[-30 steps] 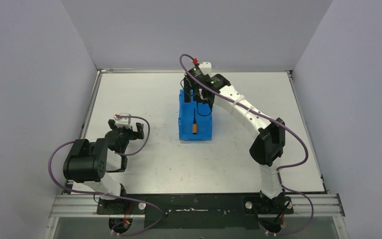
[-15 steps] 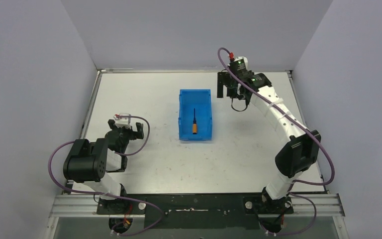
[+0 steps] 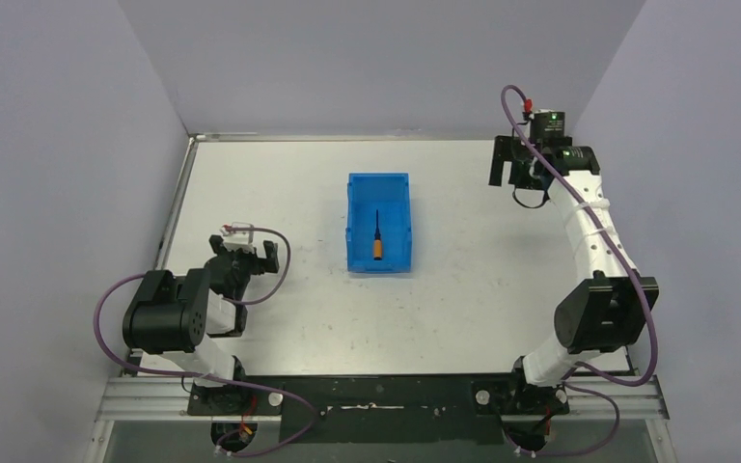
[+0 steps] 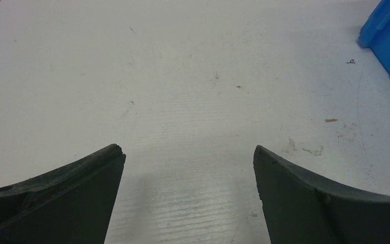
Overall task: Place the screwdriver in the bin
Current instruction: Reset both arms
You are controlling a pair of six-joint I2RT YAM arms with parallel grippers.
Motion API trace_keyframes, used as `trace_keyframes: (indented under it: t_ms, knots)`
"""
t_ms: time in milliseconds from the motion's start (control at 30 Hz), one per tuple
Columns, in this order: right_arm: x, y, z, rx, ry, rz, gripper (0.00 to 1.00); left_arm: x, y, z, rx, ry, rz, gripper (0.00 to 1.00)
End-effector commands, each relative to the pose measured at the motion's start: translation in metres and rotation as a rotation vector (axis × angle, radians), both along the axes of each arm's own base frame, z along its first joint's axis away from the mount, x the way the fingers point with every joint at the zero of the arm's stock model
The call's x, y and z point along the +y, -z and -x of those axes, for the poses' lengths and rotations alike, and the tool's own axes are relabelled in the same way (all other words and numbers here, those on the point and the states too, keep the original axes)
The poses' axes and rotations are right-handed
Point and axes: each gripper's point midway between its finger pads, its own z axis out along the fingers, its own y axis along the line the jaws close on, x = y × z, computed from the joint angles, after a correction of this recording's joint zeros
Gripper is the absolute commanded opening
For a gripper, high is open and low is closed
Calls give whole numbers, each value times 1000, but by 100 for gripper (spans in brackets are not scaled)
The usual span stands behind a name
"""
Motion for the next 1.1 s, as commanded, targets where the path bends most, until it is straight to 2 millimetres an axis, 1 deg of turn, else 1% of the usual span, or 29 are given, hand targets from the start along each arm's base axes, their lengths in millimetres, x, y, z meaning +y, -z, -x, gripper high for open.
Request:
trace_keyframes:
  t_ms: [0, 200, 400, 667, 900, 1067]
  knots:
    - [-2, -23, 1, -84, -50, -13, 100, 0, -21, -1, -87, -3, -1, 97]
    - [-3, -22, 4, -92, -56, -7, 100, -2, -24, 5, -108, 0, -9, 97]
    - [-5, -25, 4, -103, -50, -5, 100, -3, -23, 4, -103, 7, -13, 97]
    - [-5, -27, 0, -114, -44, -15, 100, -3, -22, 4, -99, 7, -14, 97]
    - [-8, -35, -1, -140, -40, 3, 100, -4, -22, 2, -92, 12, -15, 97]
    - [-10, -30, -1, -122, -27, -4, 100, -4, -21, 2, -90, 13, -16, 97]
